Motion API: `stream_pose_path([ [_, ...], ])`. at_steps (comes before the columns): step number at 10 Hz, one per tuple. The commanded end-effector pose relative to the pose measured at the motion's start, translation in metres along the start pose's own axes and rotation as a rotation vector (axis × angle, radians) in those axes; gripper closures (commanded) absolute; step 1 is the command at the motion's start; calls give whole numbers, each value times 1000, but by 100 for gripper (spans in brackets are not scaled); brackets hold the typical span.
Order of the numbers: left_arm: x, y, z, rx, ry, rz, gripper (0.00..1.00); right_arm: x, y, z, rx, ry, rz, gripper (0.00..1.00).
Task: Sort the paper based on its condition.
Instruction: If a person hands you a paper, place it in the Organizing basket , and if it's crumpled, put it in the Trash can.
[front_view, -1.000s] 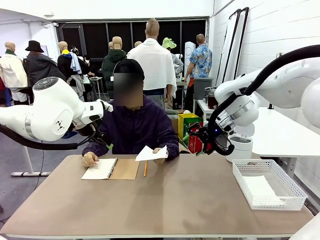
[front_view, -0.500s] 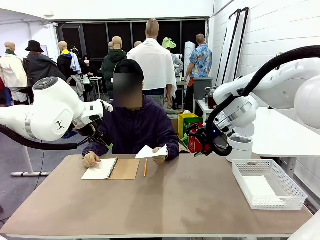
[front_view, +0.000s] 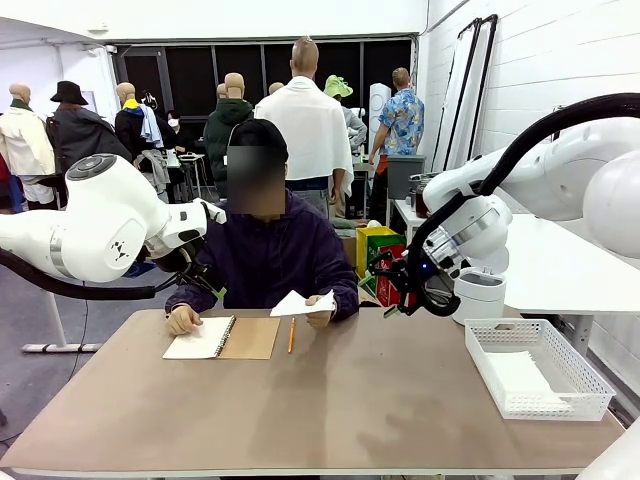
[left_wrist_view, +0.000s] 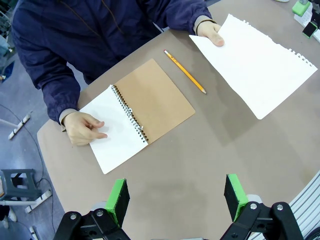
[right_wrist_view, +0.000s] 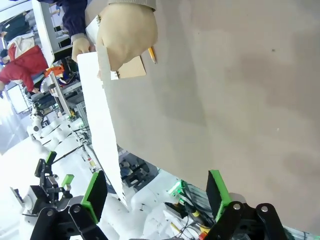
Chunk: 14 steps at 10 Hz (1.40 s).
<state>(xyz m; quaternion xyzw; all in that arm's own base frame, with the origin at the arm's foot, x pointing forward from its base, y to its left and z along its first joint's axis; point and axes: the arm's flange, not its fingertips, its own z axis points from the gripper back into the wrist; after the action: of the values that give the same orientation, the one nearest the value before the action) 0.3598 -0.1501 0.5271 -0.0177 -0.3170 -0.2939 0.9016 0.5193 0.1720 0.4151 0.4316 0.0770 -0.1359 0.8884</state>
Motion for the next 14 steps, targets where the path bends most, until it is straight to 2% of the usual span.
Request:
stream_pose_path([
  [1, 0, 1, 0, -6, 4, 5, 0, 12, 10, -15, 45, 21, -64, 0],
  [3, 0, 1, 0, -6, 4, 5, 0, 18, 16, -24, 93, 22, -100, 0],
  [8, 0, 1, 0, -6, 4, 5, 0, 24, 25, -55, 131, 120, -164, 0],
  [14, 0, 1, 0, -6, 4, 5, 0, 30, 35, -85, 172, 247, -149, 0],
])
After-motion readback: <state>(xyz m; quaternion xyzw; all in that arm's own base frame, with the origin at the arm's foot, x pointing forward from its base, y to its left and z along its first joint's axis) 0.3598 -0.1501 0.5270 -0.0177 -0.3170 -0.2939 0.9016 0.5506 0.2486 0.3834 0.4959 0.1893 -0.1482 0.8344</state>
